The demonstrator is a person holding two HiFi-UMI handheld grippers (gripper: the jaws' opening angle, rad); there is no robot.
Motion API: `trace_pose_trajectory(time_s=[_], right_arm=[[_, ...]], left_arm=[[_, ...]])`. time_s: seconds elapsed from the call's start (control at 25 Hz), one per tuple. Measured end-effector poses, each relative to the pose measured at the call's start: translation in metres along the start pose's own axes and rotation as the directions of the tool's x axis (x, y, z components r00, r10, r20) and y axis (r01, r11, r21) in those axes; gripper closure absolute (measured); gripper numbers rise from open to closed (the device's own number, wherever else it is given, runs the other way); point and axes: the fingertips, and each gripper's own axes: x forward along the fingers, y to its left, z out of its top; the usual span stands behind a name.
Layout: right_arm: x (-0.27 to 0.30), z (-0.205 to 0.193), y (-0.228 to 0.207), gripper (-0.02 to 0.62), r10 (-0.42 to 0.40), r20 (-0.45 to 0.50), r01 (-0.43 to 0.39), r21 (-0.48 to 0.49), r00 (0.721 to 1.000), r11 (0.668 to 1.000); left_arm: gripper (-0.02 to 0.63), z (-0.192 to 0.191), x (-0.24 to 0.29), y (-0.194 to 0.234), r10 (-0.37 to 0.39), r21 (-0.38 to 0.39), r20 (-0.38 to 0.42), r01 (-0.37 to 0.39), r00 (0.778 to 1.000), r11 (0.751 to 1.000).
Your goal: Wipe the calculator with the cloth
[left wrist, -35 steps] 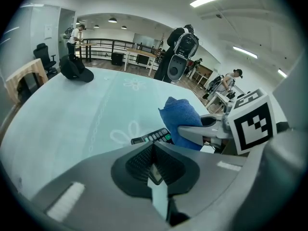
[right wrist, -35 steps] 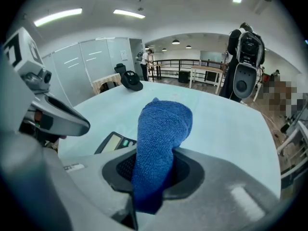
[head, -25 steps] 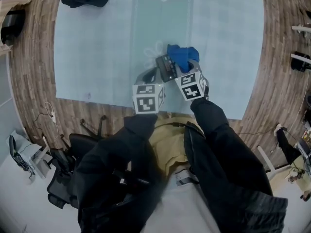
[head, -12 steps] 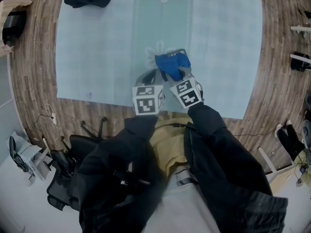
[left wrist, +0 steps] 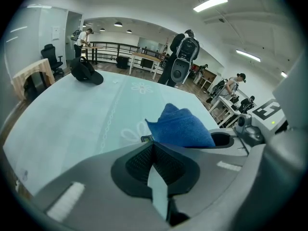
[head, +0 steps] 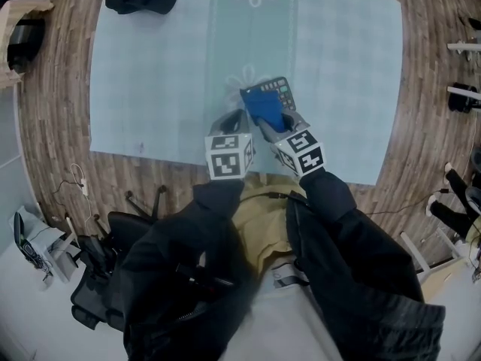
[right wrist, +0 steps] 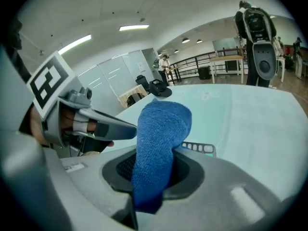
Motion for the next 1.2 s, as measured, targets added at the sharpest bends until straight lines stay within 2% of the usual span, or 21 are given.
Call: trace_pose_trajectory(time_s=[0.16, 0.32, 0.44, 0.56, 0.72, 0.88, 1.08, 1.2], right_arm=[[-0.022, 0.022, -0.018, 0.500, -0.051, 0.051, 0.053, -0.044, 0.997, 0.998], [-0.033, 0.041, -0.055, 0.500, -0.146, 0.081, 0.153, -0.081, 0.986, 0.985], [-0.029, 0.040, -0.081, 0.500, -0.227, 0.055, 0.232, -0.123, 0.972, 0.965], [-0.020, 0.025, -0.098, 0.500, -0.265, -0.005, 0.261, -0.143, 0.964, 0.955], [0.001, -0.001, -0.102, 0.500, -0.260, -0.090, 0.245, -0.155, 0.961, 0.957], [0.020, -0.022, -0.085, 0.500, -0.222, -0.165, 0.194, -0.171, 0.961, 0.966], [0.034, -0.032, -0.059, 0.500, -0.172, -0.194, 0.129, -0.218, 0.966, 0.967], [0.036, -0.033, -0.042, 0.500, -0.133, -0.194, 0.093, -0.199, 0.972, 0.975]], left_arm=[[0.609, 0.002, -0.004, -0.002, -0.003, -0.001, 0.005, 0.003, 1.000, 1.000], [0.609, 0.001, -0.002, -0.002, -0.005, -0.002, -0.001, 0.005, 1.000, 1.000], [0.609, -0.001, -0.001, -0.002, -0.004, -0.004, -0.009, 0.004, 1.000, 1.000], [0.609, -0.004, -0.001, -0.001, 0.000, -0.009, -0.015, 0.000, 1.000, 1.000], [0.609, -0.005, 0.000, 0.005, 0.007, -0.018, -0.019, -0.008, 1.000, 1.000], [0.609, -0.006, -0.003, 0.011, 0.017, -0.026, -0.019, -0.018, 1.000, 0.999], [0.609, -0.007, -0.002, 0.015, 0.022, -0.029, -0.015, -0.023, 1.000, 0.999], [0.609, -0.005, -0.005, 0.016, 0.021, -0.030, -0.011, -0.022, 1.000, 0.999]])
